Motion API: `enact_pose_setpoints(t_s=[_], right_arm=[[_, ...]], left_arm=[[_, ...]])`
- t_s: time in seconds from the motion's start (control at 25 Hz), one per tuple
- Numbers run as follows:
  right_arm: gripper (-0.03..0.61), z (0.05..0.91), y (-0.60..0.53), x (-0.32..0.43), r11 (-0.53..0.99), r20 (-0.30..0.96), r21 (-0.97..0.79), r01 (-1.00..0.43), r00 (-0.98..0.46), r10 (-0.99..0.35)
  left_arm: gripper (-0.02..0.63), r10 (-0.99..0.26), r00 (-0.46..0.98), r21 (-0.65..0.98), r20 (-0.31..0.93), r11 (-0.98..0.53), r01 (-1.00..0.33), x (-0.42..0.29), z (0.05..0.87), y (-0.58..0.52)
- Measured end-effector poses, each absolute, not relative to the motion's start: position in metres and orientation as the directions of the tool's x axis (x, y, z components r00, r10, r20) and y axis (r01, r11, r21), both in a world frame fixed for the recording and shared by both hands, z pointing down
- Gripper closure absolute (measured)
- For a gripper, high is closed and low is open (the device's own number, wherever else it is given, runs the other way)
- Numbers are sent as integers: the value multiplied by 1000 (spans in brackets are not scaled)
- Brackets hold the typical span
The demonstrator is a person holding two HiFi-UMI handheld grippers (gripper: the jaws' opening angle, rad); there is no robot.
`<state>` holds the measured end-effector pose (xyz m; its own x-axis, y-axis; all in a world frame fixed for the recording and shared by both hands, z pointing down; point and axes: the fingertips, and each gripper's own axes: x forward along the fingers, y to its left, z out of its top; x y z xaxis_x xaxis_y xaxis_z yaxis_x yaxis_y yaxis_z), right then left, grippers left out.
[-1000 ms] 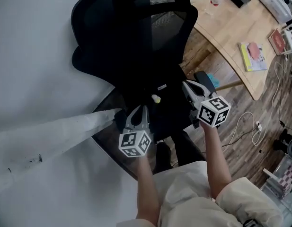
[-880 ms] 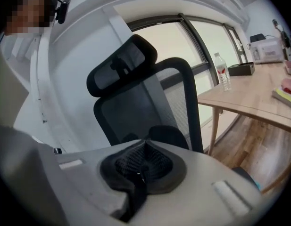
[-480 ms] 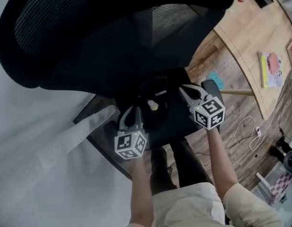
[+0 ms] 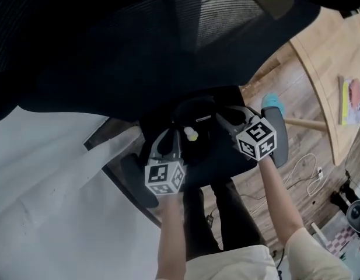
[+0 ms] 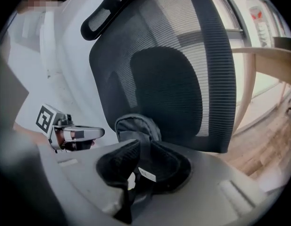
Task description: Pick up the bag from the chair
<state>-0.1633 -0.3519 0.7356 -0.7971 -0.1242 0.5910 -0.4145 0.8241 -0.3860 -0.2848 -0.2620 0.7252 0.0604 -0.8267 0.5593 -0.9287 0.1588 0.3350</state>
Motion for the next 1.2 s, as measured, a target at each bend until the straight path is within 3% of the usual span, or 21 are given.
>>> enact_pose_setpoints(t_s=[0.12, 0.2, 0.44, 1.0, 1.2], right_arm=[[472, 755, -353, -165, 827, 599, -387, -408, -793, -111], [403, 767, -353, -168, 829, 607, -389, -402, -789, -98], [337, 782, -367, -169, 825, 596, -370, -427, -790, -142], [341, 816, -363, -193, 892, 590, -334, -303, -806, -53], [415, 824, -361, -187, 868, 572, -366, -336, -817, -75]], left_arm=[[586, -820, 34, 334, 571, 194, -922, -289, 747, -265], [512, -822, 16, 342, 569, 219, -914, -295, 757, -267], [386, -800, 50, 407, 598, 249, -879, -294, 789, -270], [370, -776, 73, 382, 626, 223, -897, -294, 820, -299], [418, -769, 89, 378, 633, 206, -903, -288, 820, -300]])
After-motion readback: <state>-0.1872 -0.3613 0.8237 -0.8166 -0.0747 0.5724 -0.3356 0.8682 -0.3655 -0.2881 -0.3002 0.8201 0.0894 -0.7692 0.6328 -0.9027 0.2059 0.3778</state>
